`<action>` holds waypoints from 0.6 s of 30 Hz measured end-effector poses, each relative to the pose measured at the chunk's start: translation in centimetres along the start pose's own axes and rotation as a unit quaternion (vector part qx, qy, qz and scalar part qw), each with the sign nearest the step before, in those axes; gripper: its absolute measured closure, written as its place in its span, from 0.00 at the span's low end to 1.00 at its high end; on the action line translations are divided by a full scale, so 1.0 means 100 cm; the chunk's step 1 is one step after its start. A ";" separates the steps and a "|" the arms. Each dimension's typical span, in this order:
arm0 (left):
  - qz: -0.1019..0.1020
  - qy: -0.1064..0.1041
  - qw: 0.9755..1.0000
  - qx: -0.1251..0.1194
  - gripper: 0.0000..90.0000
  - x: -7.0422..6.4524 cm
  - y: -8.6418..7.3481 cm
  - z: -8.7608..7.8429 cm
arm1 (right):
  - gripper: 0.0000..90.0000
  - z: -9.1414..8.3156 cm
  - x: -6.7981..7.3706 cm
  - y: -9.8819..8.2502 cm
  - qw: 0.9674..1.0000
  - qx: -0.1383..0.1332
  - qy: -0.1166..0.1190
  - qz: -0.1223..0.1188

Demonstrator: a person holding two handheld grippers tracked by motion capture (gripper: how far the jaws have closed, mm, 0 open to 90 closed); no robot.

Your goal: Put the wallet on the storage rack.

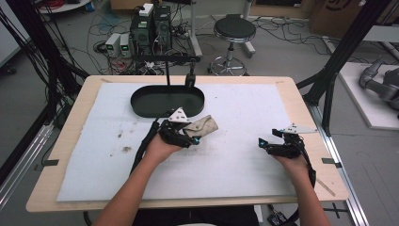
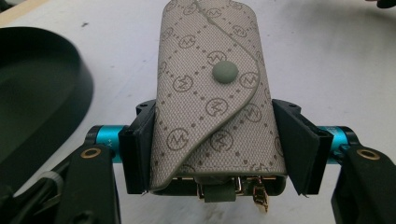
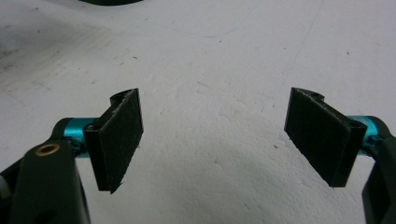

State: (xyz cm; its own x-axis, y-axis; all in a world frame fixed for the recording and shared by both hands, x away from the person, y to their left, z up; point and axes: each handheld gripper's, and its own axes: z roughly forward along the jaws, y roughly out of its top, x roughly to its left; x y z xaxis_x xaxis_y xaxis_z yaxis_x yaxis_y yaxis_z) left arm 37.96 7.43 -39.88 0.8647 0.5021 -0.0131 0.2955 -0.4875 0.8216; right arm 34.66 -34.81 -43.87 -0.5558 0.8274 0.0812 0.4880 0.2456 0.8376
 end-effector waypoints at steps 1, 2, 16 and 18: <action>-0.001 0.005 1.000 0.000 0.40 0.003 -0.001 -0.004 | 0.22 0.001 0.000 0.000 1.000 -0.001 0.001 -0.003; -0.002 0.009 1.000 -0.002 0.40 0.006 -0.002 -0.008 | 0.22 0.001 0.000 0.001 1.000 -0.001 0.001 -0.002; -0.028 0.046 0.998 -0.023 0.40 0.055 -0.011 -0.048 | 0.22 0.004 0.006 0.003 1.000 0.001 0.006 -0.007; -0.046 0.051 0.997 -0.028 0.40 0.065 -0.016 -0.051 | 0.22 0.004 0.007 0.003 1.000 0.002 0.008 -0.009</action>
State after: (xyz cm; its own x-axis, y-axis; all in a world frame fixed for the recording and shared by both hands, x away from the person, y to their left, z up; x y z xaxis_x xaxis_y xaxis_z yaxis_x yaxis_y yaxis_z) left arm 41.05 15.07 -38.35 0.7881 0.6146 -0.0340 0.3459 -0.3965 0.8504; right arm 34.70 -33.95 -43.75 -0.5744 0.8151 0.0748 0.4804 0.2617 0.8371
